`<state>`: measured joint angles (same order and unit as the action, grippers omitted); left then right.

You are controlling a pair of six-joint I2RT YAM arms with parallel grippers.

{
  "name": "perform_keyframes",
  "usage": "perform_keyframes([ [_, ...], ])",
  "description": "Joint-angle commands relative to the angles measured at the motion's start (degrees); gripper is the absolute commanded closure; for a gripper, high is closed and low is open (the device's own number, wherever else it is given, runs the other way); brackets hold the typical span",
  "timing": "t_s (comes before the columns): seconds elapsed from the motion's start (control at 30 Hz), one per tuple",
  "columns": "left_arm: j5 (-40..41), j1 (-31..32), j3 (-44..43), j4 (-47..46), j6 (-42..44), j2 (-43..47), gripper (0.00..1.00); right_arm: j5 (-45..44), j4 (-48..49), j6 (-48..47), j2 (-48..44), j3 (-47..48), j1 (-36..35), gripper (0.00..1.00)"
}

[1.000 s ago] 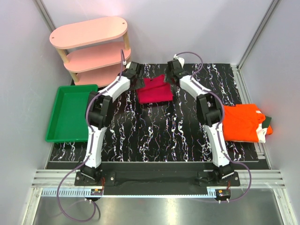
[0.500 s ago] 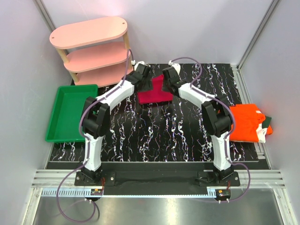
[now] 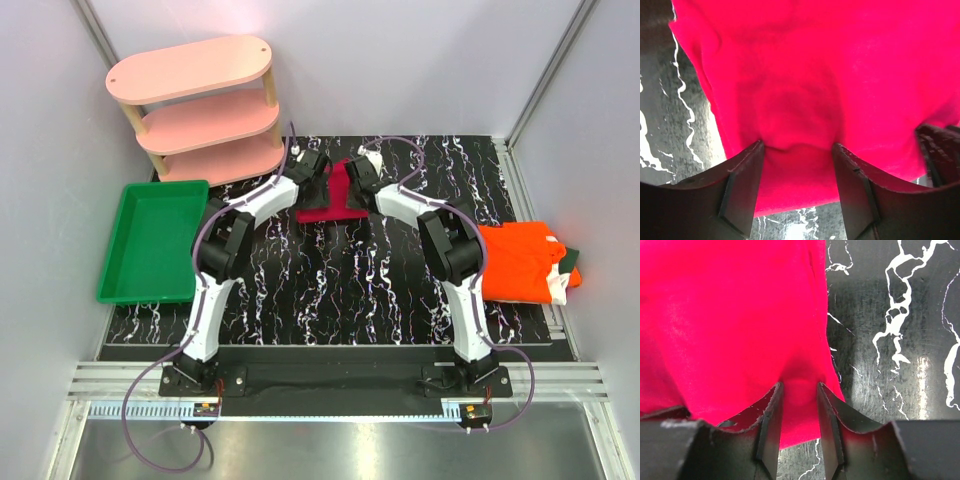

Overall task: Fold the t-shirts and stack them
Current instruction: Smooth out wrinkles on the folded tshirt

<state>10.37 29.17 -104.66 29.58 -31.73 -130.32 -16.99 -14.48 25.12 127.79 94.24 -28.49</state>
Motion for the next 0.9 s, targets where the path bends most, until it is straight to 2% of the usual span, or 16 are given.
perform_keyframes([
  [0.0,-2.90,-0.25,2.77,2.85,-0.70,-1.43,0.40,1.09,-2.31,2.47,-0.60,-3.96,0.01,0.62],
  [0.27,-1.06,2.38,17.27,2.23,-2.37,7.18,0.43,-0.06,-4.94,5.63,-9.56,-15.83,-1.83,0.64],
  [0.43,-0.27,6.33,25.19,1.88,-3.52,14.30,0.44,-0.50,-6.79,8.45,-17.20,-24.69,-4.73,0.65],
  [0.57,-0.88,9.85,35.11,1.71,-6.24,21.50,0.44,-1.02,-9.42,11.17,-22.83,-30.59,-8.15,0.65],
  [0.87,0.97,26.18,54.45,1.71,-15.90,36.71,0.44,-1.90,-14.78,22.67,-36.72,-45.27,-17.11,0.66],
])
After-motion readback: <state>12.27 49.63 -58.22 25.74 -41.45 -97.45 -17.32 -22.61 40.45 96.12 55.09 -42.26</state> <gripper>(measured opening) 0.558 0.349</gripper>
